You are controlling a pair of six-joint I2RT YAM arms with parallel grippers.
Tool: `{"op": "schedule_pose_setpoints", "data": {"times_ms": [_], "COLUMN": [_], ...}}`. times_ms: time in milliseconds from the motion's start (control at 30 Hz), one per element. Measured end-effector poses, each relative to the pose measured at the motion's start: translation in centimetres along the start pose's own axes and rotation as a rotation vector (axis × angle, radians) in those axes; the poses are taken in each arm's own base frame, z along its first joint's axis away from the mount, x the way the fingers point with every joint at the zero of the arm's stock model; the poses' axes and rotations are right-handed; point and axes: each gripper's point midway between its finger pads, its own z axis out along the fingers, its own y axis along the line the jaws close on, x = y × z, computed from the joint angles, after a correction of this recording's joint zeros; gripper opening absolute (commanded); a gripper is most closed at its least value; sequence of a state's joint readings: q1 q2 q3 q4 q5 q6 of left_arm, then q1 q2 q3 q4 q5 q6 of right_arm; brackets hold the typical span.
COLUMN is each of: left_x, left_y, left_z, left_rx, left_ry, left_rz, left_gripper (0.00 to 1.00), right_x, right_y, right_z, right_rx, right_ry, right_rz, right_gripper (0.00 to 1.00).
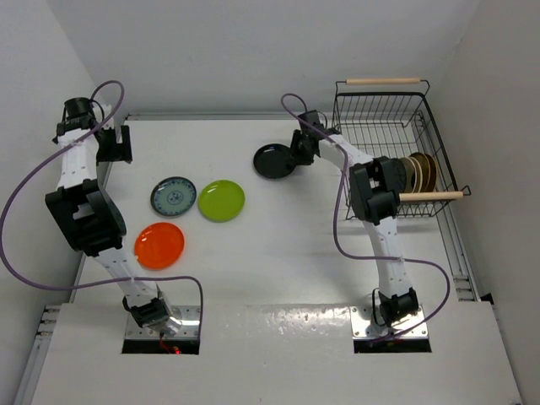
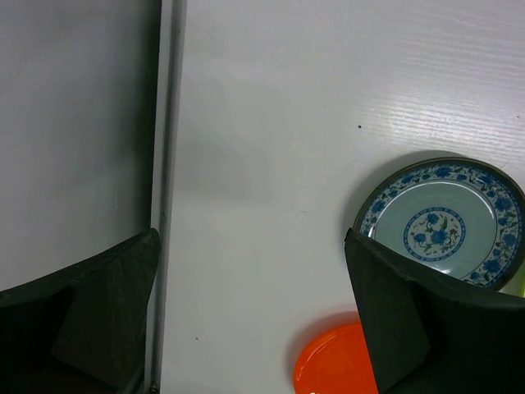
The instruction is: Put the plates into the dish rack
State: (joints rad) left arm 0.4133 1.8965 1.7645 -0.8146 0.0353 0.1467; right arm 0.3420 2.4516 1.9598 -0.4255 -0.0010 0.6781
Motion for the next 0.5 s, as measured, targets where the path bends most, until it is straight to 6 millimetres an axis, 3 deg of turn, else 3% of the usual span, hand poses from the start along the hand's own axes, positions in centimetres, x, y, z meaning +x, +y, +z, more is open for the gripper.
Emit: {"op": "schedule_pose_setpoints", "data": {"times_ms": [167, 400, 500], "left_x": [-0.1, 0.0, 0.0], "left_y": [0.1, 0.1, 0.1], "left_z": [-0.1, -0.1, -0.1], "left_rx": [-0.007, -0.006, -0.006], "left_ry": [-0.002, 0.004, 0.005], "left_rz": [0.0, 0.0, 0.0], "left_gripper": [1.0, 1.0, 1.0], "right_x": [0.4, 0.2, 0.2], "right_y": [0.9, 2.4, 3.1], "right_z": [0.6, -0.2, -3.5], "right_rx": [-0.061, -0.153, -0.177], "right_ry": [0.009, 0.018, 0.0], "right_rz": [0.088, 0.114, 0.062], "right_gripper": [0.0, 0.0, 0.0]}}
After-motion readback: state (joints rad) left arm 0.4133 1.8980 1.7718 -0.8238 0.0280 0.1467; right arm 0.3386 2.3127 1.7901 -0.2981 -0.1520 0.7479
